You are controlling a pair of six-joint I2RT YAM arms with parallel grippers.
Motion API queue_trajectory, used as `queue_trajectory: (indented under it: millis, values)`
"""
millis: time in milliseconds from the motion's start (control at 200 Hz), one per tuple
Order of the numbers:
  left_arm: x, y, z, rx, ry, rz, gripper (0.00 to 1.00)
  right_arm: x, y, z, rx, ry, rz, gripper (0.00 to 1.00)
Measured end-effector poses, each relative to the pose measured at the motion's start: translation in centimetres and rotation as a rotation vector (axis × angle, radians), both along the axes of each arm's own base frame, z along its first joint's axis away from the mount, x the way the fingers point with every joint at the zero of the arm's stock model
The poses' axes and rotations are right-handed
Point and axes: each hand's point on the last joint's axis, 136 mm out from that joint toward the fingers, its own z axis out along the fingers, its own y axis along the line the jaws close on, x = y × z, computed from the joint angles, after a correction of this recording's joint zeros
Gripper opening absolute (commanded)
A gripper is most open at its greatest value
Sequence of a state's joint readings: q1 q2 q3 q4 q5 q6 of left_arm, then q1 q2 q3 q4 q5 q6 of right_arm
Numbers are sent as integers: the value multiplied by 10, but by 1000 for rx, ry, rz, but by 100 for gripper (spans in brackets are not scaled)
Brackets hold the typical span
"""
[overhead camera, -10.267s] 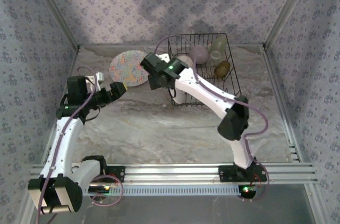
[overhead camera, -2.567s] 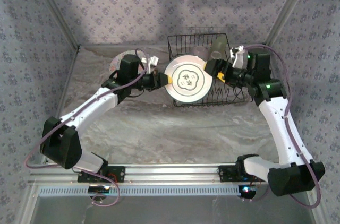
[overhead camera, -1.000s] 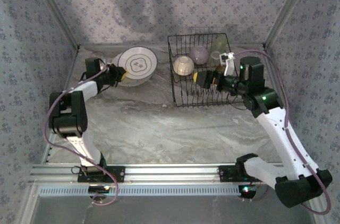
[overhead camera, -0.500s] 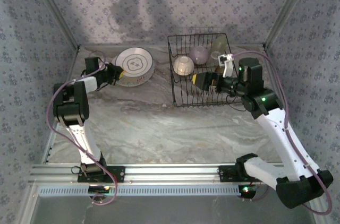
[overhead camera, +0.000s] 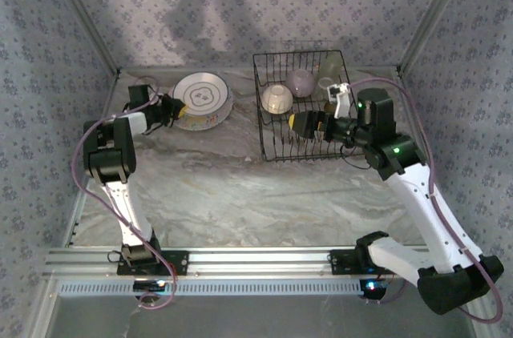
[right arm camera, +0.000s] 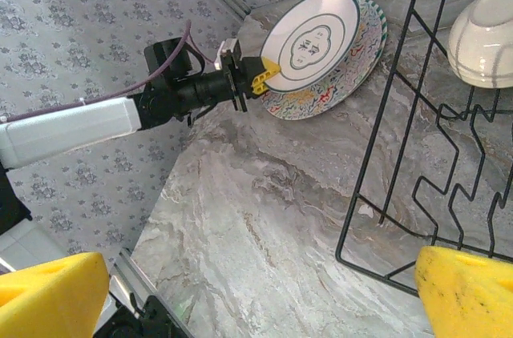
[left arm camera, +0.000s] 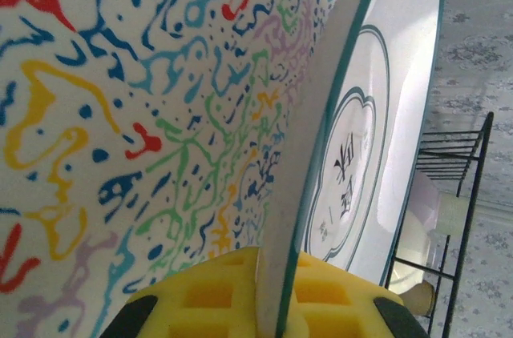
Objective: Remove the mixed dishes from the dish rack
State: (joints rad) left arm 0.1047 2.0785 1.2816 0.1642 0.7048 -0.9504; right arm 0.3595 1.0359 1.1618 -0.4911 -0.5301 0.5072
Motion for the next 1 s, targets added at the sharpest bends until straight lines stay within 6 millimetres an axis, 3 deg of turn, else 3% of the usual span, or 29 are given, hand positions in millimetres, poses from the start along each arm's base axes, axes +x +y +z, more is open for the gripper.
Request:
queue_trajectory:
  millis: [200, 999]
  values:
    - [2, 2, -12, 10, 26, 9, 0, -1, 1, -2, -8, 3, -3, 100]
    - [9, 12, -18, 22, 37, 25, 3, -1, 6, -5, -24, 6, -2, 100]
